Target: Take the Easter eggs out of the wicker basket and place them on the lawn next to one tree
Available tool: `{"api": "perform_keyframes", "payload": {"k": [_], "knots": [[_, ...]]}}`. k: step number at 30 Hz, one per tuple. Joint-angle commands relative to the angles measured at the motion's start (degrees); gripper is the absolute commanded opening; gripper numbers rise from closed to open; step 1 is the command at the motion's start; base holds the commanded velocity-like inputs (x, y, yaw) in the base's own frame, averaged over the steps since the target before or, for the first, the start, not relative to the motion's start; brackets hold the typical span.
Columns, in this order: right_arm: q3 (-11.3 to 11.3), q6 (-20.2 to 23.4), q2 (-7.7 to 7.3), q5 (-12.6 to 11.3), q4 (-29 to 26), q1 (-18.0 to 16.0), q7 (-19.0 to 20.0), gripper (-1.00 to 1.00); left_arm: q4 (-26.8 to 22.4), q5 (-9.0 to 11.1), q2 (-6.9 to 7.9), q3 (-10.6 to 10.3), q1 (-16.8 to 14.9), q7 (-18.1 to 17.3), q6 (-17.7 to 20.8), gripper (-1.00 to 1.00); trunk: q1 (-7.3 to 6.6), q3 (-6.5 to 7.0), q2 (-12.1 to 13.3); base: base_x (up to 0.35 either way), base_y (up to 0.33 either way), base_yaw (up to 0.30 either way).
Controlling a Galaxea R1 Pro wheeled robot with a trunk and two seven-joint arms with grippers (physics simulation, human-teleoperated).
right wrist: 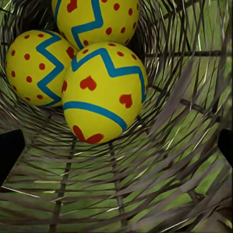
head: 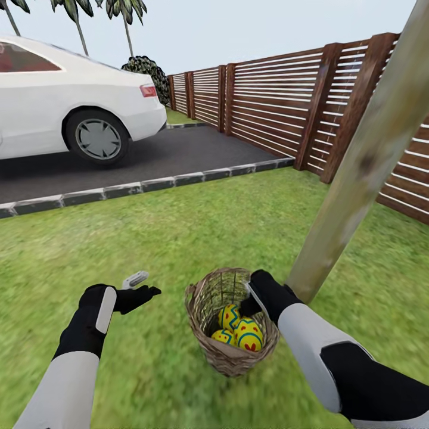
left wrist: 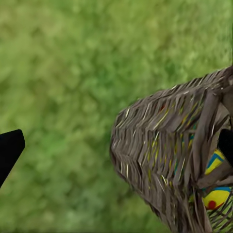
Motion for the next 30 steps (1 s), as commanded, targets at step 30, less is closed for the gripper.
{"api": "perform_keyframes", "payload": {"k": [30], "knots": [[-0.13, -7.86, 0.00, 0.80, -0.67, -0.02, -0.41, 1.00, -0.12, -0.23, 0.30, 0.41, -0.05, -0.29, 0.20, 1.00, 4.06, -5.99, -7.03, 0.000, 0.000, 0.000]]}}
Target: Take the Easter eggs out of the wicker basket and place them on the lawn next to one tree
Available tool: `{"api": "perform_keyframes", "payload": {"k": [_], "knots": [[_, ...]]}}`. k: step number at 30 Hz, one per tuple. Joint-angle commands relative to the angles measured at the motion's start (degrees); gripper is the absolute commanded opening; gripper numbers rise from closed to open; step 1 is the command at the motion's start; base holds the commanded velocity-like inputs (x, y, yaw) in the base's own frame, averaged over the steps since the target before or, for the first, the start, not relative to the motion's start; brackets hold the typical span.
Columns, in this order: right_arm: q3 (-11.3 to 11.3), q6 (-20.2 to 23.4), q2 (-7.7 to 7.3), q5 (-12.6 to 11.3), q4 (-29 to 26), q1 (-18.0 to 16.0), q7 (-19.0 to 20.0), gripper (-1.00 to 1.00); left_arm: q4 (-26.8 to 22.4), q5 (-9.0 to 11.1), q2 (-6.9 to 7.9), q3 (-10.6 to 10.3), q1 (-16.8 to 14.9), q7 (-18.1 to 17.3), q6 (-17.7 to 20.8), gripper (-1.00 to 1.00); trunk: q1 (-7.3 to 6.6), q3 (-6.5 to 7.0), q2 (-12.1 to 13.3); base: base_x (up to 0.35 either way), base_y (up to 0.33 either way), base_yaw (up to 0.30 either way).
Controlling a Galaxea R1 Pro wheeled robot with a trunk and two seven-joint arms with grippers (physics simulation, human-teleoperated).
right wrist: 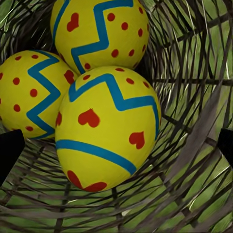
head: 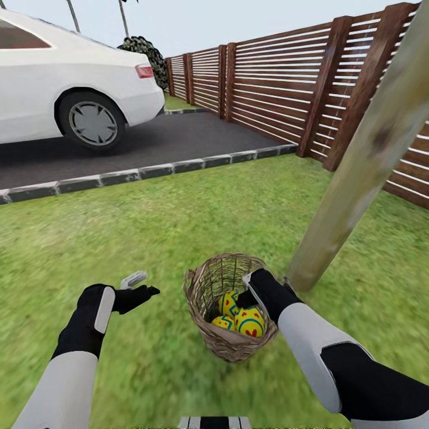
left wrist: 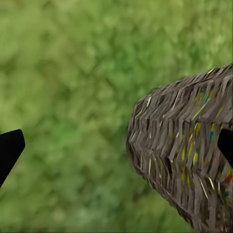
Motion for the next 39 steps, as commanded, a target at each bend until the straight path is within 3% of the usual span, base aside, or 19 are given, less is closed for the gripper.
{"api": "perform_keyframes", "payload": {"k": [1, 34, 39], "knots": [[0.11, 0.28, 0.00, 0.61, -0.19, -0.02, 0.49, 1.00, -0.05, -0.22, -0.03, 0.23, -0.04, -0.37, 0.29, 1.00, 0.01, -0.28, -0.04, 0.000, 0.000, 0.000], [0.00, -0.14, -0.15, 0.59, -2.05, -0.02, -0.25, 1.00, -0.02, -0.22, 0.04, 0.23, -0.04, -0.37, 0.28, 1.00, 0.86, -7.59, -0.48, 0.000, 0.000, 0.000], [-0.07, -0.15, -0.25, 0.61, -2.51, -0.02, -0.25, 1.00, -0.04, -0.22, 0.01, 0.25, -0.04, -0.37, 0.28, 1.00, 0.89, -7.81, -0.49, 0.000, 0.000, 0.000]]}}
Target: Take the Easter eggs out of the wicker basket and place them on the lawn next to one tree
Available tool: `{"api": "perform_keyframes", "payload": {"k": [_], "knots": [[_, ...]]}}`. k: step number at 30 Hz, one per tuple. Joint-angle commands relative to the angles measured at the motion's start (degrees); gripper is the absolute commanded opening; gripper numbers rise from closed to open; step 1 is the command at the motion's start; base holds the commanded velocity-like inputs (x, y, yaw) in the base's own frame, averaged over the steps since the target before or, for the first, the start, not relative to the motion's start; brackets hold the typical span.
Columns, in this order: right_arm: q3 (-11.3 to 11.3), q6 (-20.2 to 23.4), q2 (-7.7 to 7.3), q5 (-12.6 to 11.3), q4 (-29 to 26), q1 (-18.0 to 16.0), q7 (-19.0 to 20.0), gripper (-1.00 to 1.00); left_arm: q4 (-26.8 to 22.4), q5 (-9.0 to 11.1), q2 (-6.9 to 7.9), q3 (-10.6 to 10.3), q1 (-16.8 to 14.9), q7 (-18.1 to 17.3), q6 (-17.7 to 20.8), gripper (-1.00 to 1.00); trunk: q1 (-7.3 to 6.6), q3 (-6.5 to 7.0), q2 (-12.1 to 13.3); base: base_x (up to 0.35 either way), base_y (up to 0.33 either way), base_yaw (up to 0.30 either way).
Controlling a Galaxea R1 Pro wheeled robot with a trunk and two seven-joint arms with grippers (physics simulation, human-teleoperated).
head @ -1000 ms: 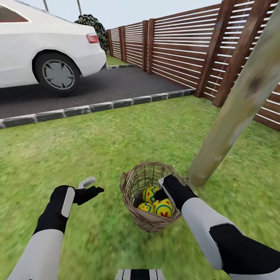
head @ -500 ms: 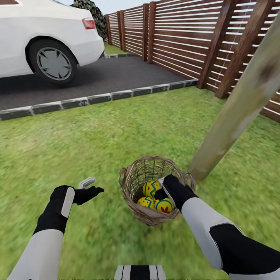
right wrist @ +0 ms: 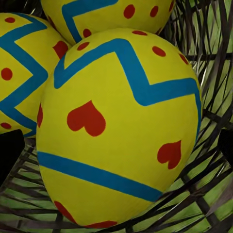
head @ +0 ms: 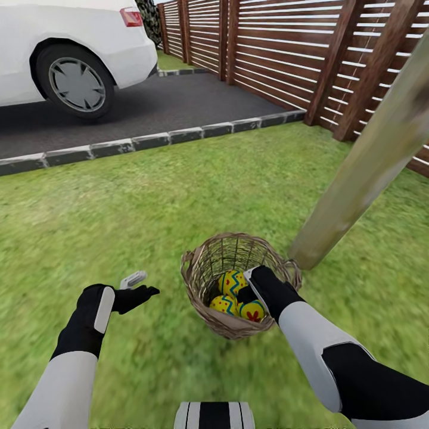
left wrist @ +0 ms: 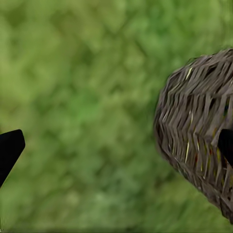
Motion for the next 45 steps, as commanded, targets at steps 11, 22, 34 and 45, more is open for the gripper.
{"api": "perform_keyframes", "payload": {"k": [11, 22, 34, 45], "knots": [[0.19, -0.51, -0.11, 0.60, -0.11, -0.02, 0.53, 1.00, -0.14, -0.22, -0.07, 0.30, -0.04, -0.39, 0.28, 1.00, 0.14, -1.38, -0.10, 0.000, 0.000, 0.000], [0.19, -0.43, -0.11, 0.54, -0.10, -0.02, 0.53, 1.00, -0.13, -0.22, -0.24, 0.22, -0.04, -0.46, 0.28, 1.00, 0.29, -2.71, -0.18, 0.000, 0.000, 0.000], [0.11, -0.42, -0.11, 0.53, -0.10, -0.02, 0.61, 1.00, -0.14, -0.22, -0.33, 0.22, -0.04, -0.46, 0.28, 1.00, 0.37, -3.37, -0.22, 0.000, 0.000, 0.000], [0.13, -0.42, -0.11, 0.51, -0.01, -0.02, 0.97, -1.00, -0.22, -0.22, -0.33, 0.29, -0.04, -0.46, 0.28, 1.00, 0.42, -3.81, -0.25, 0.000, 0.000, 0.000]]}}
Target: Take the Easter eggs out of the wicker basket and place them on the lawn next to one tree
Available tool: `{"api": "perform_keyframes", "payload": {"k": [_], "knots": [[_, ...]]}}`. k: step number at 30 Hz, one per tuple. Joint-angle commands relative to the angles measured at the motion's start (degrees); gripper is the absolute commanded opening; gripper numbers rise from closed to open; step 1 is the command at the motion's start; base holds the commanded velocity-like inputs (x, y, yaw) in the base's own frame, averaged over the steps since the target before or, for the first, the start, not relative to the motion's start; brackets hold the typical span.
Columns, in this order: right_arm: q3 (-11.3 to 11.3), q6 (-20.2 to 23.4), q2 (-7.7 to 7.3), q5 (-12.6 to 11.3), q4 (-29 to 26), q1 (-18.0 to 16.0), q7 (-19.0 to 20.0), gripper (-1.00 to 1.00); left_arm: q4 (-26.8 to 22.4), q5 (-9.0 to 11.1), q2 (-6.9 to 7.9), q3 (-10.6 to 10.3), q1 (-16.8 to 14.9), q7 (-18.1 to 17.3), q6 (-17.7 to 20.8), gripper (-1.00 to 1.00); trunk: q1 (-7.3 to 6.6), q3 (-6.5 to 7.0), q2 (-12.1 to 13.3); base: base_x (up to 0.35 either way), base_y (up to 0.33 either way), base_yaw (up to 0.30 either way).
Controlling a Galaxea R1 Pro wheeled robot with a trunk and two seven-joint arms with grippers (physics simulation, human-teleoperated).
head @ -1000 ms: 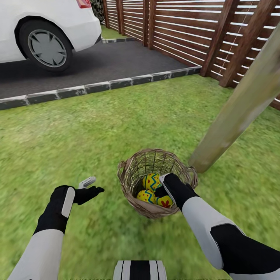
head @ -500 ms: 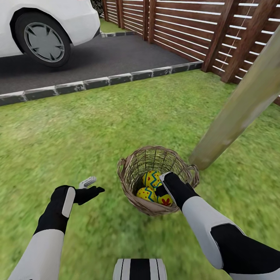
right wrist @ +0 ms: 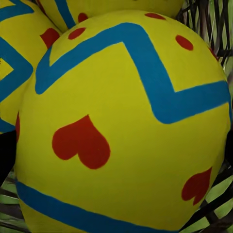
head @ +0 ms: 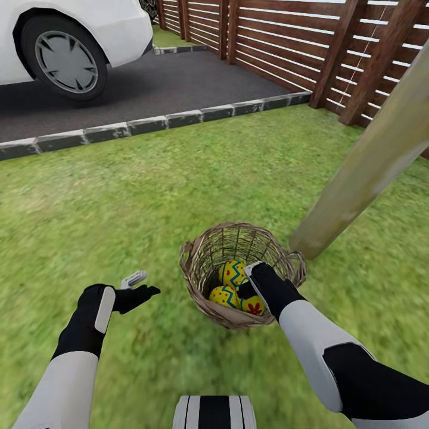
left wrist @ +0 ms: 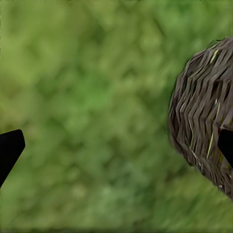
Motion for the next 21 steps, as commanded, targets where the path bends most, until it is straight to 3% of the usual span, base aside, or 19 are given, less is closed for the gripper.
{"api": "perform_keyframes", "payload": {"k": [1, 8, 21], "knots": [[0.10, 0.33, -0.01, -1.18, 1.96, 0.03, 0.58, -1.00, -0.03, -0.24, -0.07, 0.24, -0.04, -0.38, 0.28, 1.00, 0.03, -0.27, -0.02, 0.000, 0.000, 0.000], [0.09, 0.41, -0.01, -1.19, 1.96, 0.04, 0.58, -1.00, -0.14, -0.19, -0.07, 0.24, -0.04, -0.38, 0.31, 1.00, 0.05, -0.49, -0.04, 0.000, 0.000, 0.000], [0.18, 0.59, -0.01, -1.16, 1.88, 0.03, 0.58, -1.00, 0.05, -0.25, -0.08, 0.23, -0.04, -0.37, 0.35, 1.00, -0.08, 0.62, 0.03, 0.000, 0.000, 0.000]]}}
